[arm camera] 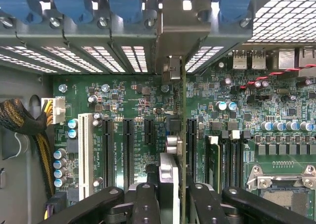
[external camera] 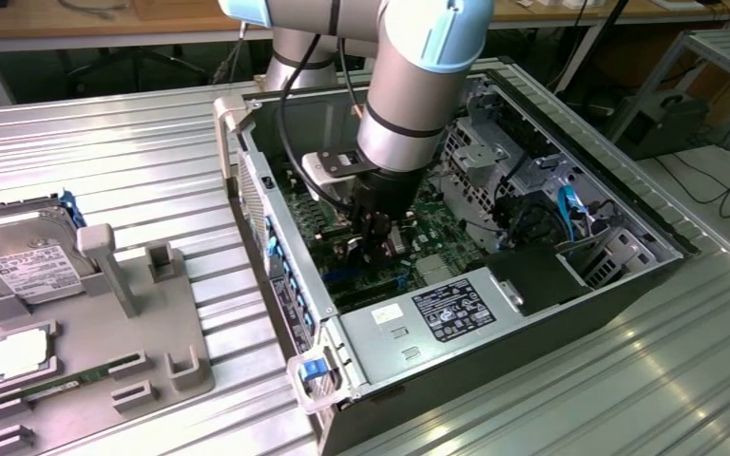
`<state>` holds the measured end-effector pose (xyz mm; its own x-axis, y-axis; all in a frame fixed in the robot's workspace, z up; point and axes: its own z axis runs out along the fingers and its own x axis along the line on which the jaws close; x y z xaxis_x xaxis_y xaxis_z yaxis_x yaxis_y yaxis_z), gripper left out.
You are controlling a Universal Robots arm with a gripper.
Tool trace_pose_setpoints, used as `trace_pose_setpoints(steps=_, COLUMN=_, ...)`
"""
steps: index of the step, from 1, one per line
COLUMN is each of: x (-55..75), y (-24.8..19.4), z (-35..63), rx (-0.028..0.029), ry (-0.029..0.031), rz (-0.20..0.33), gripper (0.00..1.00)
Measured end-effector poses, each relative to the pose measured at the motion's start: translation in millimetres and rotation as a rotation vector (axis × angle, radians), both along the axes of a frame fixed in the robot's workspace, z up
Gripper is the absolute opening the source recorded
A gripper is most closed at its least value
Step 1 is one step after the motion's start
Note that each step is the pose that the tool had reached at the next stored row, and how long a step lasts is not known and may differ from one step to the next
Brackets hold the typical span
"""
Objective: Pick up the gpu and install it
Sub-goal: 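Insert the gpu into the slot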
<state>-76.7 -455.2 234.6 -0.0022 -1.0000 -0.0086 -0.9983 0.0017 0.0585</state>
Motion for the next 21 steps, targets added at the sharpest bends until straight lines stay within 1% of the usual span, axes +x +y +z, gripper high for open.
trace_pose_setpoints(steps=2, x=0.0, y=0.0, z=0.0, rx=0.0000, ry=0.0053, rz=0.000, gripper=0.28)
trace_pose_setpoints(steps=7, x=-0.1, y=0.0, z=0.0, rx=0.0000, ry=0.0056, rz=0.000, gripper=0.28)
trace_pose_setpoints(steps=10, x=-0.1, y=-1.2, z=-0.1, rx=0.0002, ry=0.0056, rz=0.000, gripper=0.28)
trace_pose_setpoints(steps=15, x=-0.2, y=-1.3, z=0.0, rx=-0.0001, ry=0.0059, rz=0.000, gripper=0.28)
trace_pose_setpoints(steps=21, x=-0.1, y=-1.3, z=-2.4, rx=-0.0003, ry=0.0057, rz=0.000, gripper=0.28)
